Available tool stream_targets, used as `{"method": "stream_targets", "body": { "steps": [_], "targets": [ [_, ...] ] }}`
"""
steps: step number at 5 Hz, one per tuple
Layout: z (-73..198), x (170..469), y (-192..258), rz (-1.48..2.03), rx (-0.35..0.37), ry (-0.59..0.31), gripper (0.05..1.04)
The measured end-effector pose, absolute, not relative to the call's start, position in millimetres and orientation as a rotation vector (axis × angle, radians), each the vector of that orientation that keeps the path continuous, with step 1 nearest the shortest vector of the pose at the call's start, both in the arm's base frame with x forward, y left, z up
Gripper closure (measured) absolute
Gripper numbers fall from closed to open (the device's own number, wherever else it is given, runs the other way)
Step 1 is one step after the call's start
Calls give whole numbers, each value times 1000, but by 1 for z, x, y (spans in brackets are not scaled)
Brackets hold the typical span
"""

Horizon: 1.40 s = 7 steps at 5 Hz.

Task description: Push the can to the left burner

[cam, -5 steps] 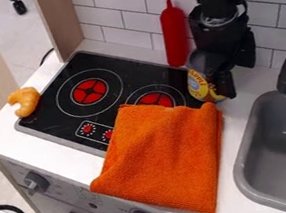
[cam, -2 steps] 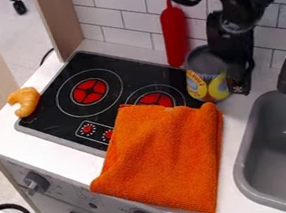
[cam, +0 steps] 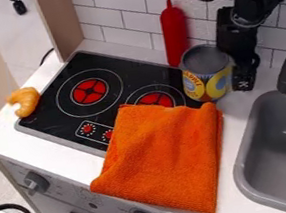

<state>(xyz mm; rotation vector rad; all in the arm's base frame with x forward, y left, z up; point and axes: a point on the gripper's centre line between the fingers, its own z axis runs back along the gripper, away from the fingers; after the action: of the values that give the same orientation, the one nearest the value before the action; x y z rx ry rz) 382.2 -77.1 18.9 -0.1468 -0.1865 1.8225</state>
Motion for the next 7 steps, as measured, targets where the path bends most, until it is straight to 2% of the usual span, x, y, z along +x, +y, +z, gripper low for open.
{"method": "stream_targets", "body": {
  "steps": [1, 3, 4, 5, 6, 7],
  "targets": [
    [12, 376, -60, 1798, -105, -171, 83],
    [-4, 352, -32, 1777, -77, -194, 83],
    [5, 350, -17, 1714, -91, -197, 83],
    [4, 347, -1, 1626, -61, -177, 83],
    [1, 344, 13, 1566, -25, -214, 83],
    [-2, 339, 27, 1567, -22, -186, 83]
  ]
}}
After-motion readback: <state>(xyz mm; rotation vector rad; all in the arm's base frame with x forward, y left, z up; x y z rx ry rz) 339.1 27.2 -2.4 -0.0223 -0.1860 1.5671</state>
